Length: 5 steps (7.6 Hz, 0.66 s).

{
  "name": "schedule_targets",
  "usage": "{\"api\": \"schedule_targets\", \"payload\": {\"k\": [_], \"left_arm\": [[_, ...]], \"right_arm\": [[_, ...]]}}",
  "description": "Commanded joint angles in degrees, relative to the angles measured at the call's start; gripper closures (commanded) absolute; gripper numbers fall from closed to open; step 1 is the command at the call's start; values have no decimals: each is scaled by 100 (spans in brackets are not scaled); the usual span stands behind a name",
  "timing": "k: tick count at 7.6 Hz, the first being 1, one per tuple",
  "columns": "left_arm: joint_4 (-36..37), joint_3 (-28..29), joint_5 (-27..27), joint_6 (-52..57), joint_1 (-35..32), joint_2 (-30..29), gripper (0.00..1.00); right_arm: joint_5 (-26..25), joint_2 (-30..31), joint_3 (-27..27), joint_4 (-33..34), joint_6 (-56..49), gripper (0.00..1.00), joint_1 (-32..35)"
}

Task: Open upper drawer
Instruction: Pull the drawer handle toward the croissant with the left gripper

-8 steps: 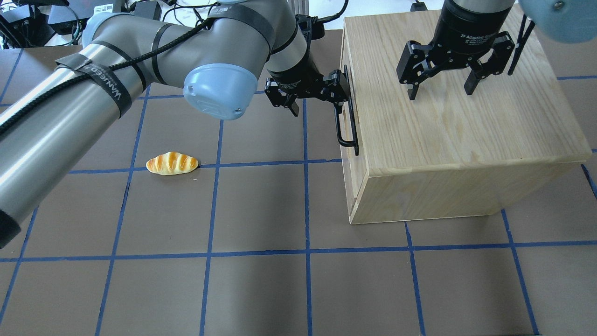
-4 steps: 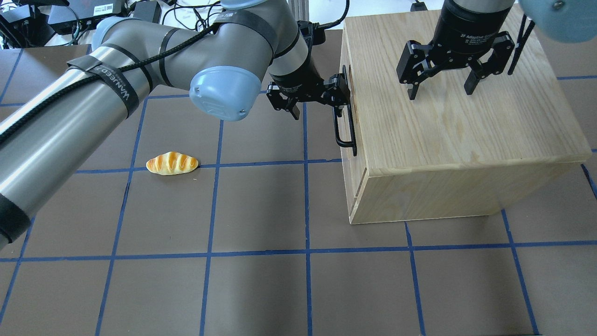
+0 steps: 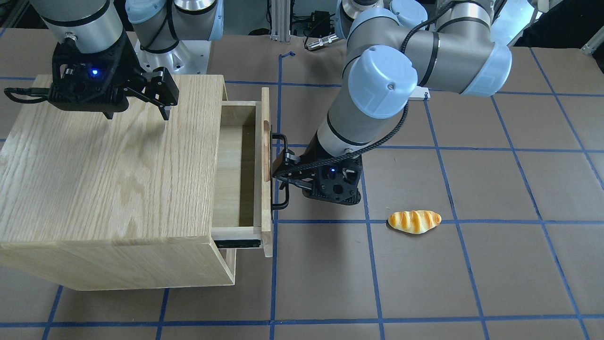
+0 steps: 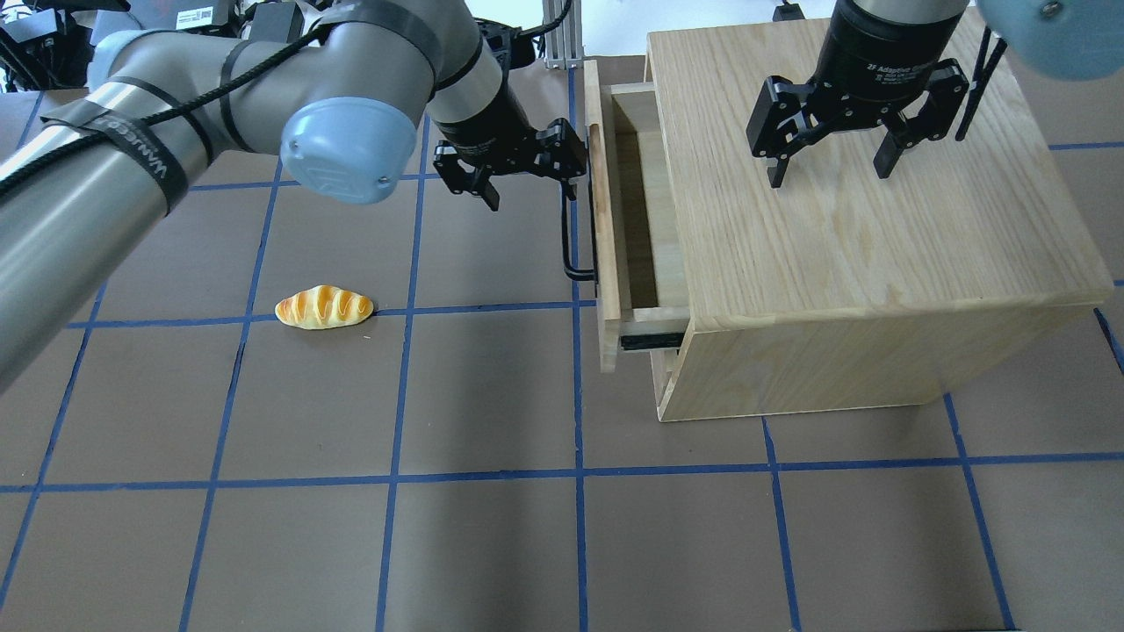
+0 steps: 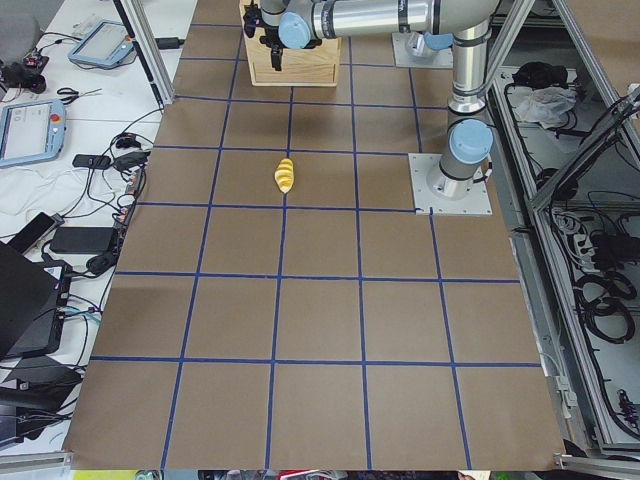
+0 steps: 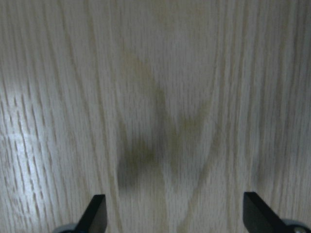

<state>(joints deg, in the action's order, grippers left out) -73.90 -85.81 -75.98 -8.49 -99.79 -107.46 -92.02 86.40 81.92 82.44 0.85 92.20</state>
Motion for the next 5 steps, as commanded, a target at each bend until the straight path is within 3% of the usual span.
{"api": "schedule_targets", "payload": {"k": [1, 4, 5], "left_arm": [[-457, -24, -49, 6, 599, 207, 0], [-538, -374, -75, 374, 1171, 470, 0], [-564, -384, -319, 375, 1242, 549, 0]], "right_arm": [[0, 0, -1, 0, 3, 0, 0], [0, 0, 8, 0, 3, 0, 0], [0, 0, 8, 0, -6, 0, 0]]}}
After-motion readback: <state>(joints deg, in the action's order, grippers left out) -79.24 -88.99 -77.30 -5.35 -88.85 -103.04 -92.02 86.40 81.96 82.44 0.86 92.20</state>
